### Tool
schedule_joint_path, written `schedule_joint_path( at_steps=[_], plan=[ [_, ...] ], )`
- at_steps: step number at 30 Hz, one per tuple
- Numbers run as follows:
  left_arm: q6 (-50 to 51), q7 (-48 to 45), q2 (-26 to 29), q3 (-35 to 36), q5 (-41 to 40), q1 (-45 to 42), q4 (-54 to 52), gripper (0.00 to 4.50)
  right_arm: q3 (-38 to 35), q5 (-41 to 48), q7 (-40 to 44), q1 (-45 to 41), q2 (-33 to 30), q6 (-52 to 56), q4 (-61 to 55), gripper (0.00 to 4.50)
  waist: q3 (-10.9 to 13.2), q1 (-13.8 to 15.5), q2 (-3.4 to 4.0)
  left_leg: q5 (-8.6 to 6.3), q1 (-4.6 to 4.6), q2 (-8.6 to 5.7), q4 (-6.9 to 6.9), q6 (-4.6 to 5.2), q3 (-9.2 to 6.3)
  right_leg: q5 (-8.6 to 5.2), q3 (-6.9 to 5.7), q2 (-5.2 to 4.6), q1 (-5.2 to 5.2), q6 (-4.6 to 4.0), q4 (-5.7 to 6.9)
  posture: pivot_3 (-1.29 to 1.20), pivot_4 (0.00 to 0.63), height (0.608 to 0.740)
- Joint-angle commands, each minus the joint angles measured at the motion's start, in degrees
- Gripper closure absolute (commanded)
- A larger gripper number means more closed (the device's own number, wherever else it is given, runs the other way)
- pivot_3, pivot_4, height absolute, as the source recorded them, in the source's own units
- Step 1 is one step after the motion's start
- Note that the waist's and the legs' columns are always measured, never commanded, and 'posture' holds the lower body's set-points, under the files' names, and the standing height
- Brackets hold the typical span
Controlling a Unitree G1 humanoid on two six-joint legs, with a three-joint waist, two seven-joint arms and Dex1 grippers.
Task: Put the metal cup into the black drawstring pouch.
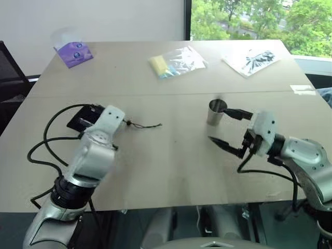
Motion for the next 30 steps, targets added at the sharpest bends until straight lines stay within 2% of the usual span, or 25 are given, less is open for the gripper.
schedule_joint_path(
  at_steps=[1,4,11,14,16,28,30],
  plan=[
    [-3.2,-3.1,-0.4,5.5,-3.0,-1.2,0.0,4.42,3.0,-4.2,-0.9,-6.3,-3.2,6.7,-1.4,0.0,0.0,0.1,0.0,0.0,0.0,0.0,0.0,0.0,-0.01,0.0,-0.01,0.0,0.0,0.0,-0.01,0.0,0.15,0.74],
    [-5.0,-5.4,0.3,6.9,-5.1,-1.1,0.2,4.42,5.6,-4.6,0.4,-11.7,-3.8,10.2,0.7,0.0,0.0,0.1,-0.01,0.0,-0.03,0.0,0.01,0.0,-0.03,0.0,-0.03,0.0,-0.03,-0.01,0.0,0.0,0.15,0.74],
    [-5.1,-4.5,0.1,6.1,-4.9,-0.8,-0.3,4.42,10.7,-8.0,2.5,-20.0,-3.4,13.1,8.0,0.0,0.0,0.2,-0.01,-0.01,-0.07,-0.07,0.0,0.02,-0.03,0.0,-0.02,-0.07,-0.04,0.0,-0.04,0.0,0.15,0.74],
    [-5.3,-4.1,0.2,5.3,-4.6,-0.1,-0.7,4.5,12.3,-9.5,3.4,-22.5,-2.9,13.0,10.5,0.95,0.0,0.3,-0.01,-0.01,-0.08,-0.07,0.0,0.02,-0.04,0.0,-0.04,-0.07,-0.06,-0.01,-0.03,0.0,0.15,0.74],
    [-5.3,-4.0,0.2,5.2,-4.6,0.1,-0.9,4.5,13.4,-10.5,3.9,-24.2,-2.4,12.8,12.0,1.85,0.0,0.2,-0.01,-0.01,-0.08,-0.07,0.0,0.02,-0.04,0.0,-0.03,-0.07,-0.06,-0.01,-0.03,0.0,0.15,0.74],
    [-5.2,-3.1,0.0,4.6,-4.6,-0.7,-1.9,4.5,20.7,-16.7,9.6,-31.0,-0.4,11.6,22.4,1.85,0.0,0.2,-0.01,-0.01,-0.08,-0.07,-0.01,0.02,-0.05,0.0,-0.03,-0.07,-0.07,-0.01,-0.03,0.0,0.15,0.74],
    [-5.5,-3.0,0.2,4.3,-4.4,-0.6,-2.5,4.5,21.2,-17.9,10.2,-32.0,-0.1,10.6,24.7,2.4,0.0,0.2,-0.01,-0.01,-0.08,-0.07,-0.01,0.01,-0.05,0.0,-0.03,-0.07,-0.08,-0.01,-0.02,0.0,0.15,0.74]
  ],
)
